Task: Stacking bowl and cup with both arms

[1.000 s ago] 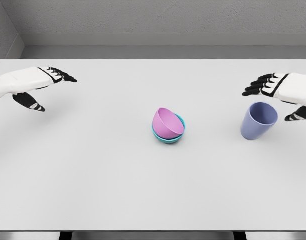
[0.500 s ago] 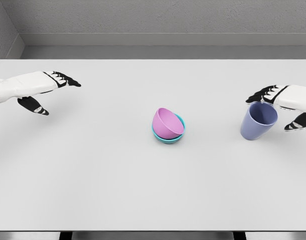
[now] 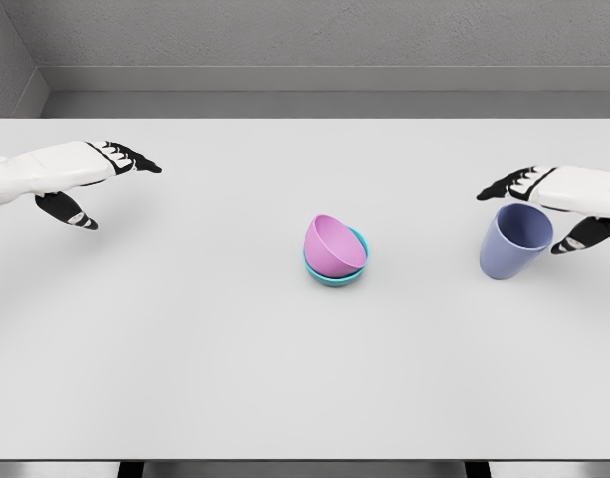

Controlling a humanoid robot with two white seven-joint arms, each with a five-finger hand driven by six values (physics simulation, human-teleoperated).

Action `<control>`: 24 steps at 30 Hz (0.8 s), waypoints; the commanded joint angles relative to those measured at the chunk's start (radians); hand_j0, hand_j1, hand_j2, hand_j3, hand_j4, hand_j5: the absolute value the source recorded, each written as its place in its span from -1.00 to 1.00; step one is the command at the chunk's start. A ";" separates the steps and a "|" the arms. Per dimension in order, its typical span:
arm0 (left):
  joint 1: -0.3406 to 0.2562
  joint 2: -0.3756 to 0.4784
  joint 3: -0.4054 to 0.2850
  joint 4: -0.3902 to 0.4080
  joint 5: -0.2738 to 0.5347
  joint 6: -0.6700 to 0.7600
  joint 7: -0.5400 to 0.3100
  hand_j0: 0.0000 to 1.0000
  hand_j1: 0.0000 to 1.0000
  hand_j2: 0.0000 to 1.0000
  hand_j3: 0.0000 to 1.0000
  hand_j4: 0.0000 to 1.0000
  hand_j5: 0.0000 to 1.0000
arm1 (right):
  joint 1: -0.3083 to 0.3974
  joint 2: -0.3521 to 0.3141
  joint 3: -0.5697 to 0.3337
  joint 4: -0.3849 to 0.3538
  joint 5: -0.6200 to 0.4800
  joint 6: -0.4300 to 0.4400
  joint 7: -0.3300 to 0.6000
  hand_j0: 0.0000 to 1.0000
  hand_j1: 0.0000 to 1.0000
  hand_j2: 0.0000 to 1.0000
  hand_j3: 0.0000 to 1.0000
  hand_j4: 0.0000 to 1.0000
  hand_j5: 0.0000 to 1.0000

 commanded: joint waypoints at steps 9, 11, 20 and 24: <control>0.000 0.001 0.001 0.000 0.006 0.002 -0.001 1.00 1.00 1.00 1.00 1.00 1.00 | 0.002 0.016 0.034 0.014 -0.004 0.003 0.000 1.00 1.00 1.00 1.00 1.00 1.00; 0.000 0.001 0.000 0.000 0.006 0.002 -0.001 1.00 1.00 1.00 1.00 1.00 1.00 | 0.002 0.016 0.034 0.032 -0.004 0.003 0.000 1.00 1.00 1.00 1.00 1.00 1.00; 0.000 0.000 0.000 0.000 0.006 0.002 -0.001 1.00 1.00 1.00 1.00 1.00 1.00 | 0.008 0.016 0.034 0.028 -0.002 0.003 0.000 0.32 0.32 0.32 0.32 0.32 0.32; 0.000 0.000 0.000 0.000 0.006 0.002 -0.001 1.00 1.00 1.00 1.00 1.00 1.00 | 0.008 0.016 0.034 0.026 -0.002 0.003 0.000 0.25 0.25 0.25 0.25 0.25 0.25</control>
